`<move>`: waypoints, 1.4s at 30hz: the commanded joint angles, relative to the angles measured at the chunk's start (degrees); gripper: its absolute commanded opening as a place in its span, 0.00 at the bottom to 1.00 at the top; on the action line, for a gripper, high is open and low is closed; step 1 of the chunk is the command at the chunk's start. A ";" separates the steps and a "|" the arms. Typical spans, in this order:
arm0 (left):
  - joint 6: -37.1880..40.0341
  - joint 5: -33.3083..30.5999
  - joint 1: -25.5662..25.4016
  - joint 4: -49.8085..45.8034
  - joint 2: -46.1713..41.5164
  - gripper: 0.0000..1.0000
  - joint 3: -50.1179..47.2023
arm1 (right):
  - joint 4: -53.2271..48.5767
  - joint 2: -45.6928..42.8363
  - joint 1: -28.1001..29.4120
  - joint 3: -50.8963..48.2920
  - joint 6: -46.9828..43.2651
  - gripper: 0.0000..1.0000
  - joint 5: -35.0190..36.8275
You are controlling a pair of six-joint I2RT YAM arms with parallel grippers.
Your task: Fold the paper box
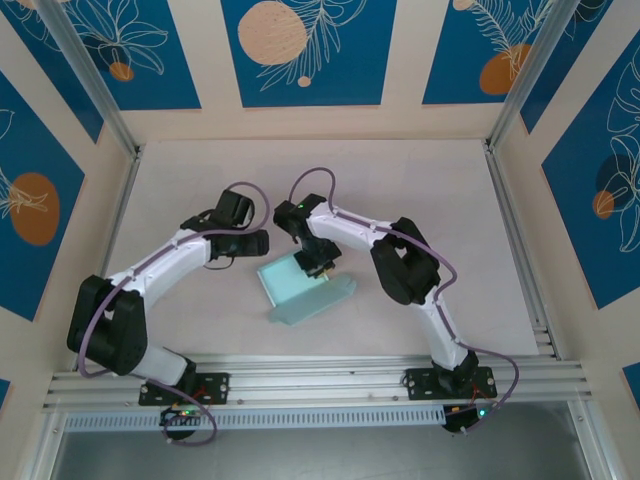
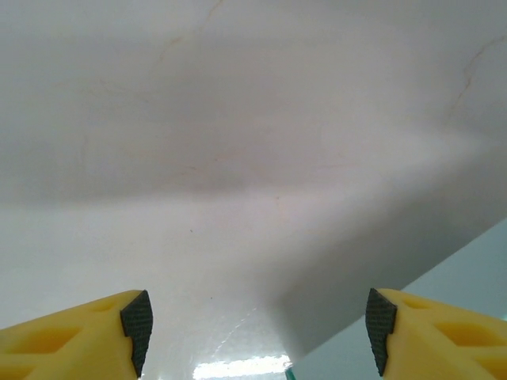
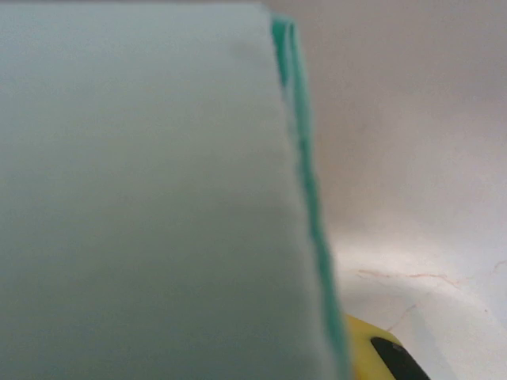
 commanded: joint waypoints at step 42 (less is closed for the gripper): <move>-5.52 2.44 1.91 14.83 -7.90 0.62 -13.79 | 4.57 13.40 0.92 -0.30 -3.40 0.00 17.89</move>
